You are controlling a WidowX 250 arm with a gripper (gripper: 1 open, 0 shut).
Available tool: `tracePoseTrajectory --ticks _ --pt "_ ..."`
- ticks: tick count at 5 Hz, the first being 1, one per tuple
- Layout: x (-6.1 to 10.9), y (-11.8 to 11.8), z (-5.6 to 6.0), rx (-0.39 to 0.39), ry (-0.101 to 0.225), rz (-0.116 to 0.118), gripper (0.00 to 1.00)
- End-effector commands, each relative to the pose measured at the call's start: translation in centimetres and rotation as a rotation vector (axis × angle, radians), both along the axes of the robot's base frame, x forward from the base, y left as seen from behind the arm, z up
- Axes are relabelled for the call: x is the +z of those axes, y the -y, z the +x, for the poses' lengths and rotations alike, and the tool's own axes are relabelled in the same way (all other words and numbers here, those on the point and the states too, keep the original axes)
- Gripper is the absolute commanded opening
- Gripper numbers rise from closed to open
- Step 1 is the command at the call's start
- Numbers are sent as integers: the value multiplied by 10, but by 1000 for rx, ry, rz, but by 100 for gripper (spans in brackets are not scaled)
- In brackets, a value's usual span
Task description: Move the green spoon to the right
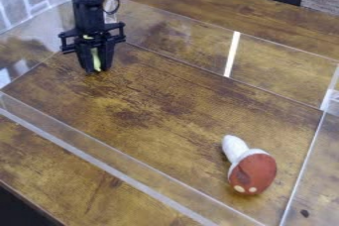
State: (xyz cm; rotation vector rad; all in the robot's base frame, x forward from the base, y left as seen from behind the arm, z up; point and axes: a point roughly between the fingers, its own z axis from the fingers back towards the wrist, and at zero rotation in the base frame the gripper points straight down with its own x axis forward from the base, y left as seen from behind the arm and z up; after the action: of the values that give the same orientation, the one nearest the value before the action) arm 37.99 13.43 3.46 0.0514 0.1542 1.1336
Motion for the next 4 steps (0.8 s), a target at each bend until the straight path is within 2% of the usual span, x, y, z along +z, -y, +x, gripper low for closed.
tracePoseTrajectory --ticks 1,2,4 --pt "50 2 13 -67 100 29 0" --pt "50 1 17 -88 98 13 0" --pt "47 14 8 -43 77 10 0"
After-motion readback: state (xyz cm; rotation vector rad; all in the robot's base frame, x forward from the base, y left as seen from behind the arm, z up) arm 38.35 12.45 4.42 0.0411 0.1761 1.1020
